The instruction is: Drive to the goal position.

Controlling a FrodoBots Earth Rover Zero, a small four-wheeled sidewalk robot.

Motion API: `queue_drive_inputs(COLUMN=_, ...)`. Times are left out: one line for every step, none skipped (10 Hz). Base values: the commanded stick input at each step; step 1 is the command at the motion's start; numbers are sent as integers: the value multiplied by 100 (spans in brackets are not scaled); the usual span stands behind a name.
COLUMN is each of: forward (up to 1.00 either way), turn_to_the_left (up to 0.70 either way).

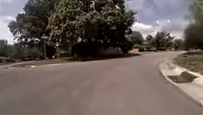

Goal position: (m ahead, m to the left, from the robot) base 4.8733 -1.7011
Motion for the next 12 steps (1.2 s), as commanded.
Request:
queue_drive_inputs(forward=70, turn_to_the_left=-9)
queue_drive_inputs(forward=70, turn_to_the_left=-3)
queue_drive_inputs(forward=70, turn_to_the_left=0)
queue_drive_inputs(forward=70, turn_to_the_left=0)
queue_drive_inputs(forward=70, turn_to_the_left=0)
queue_drive_inputs(forward=70, turn_to_the_left=0)
queue_drive_inputs(forward=70, turn_to_the_left=0)
queue_drive_inputs(forward=70, turn_to_the_left=0)
queue_drive_inputs(forward=70, turn_to_the_left=0)
queue_drive_inputs(forward=70, turn_to_the_left=-15)
queue_drive_inputs(forward=70, turn_to_the_left=-24)
queue_drive_inputs(forward=70, turn_to_the_left=0)
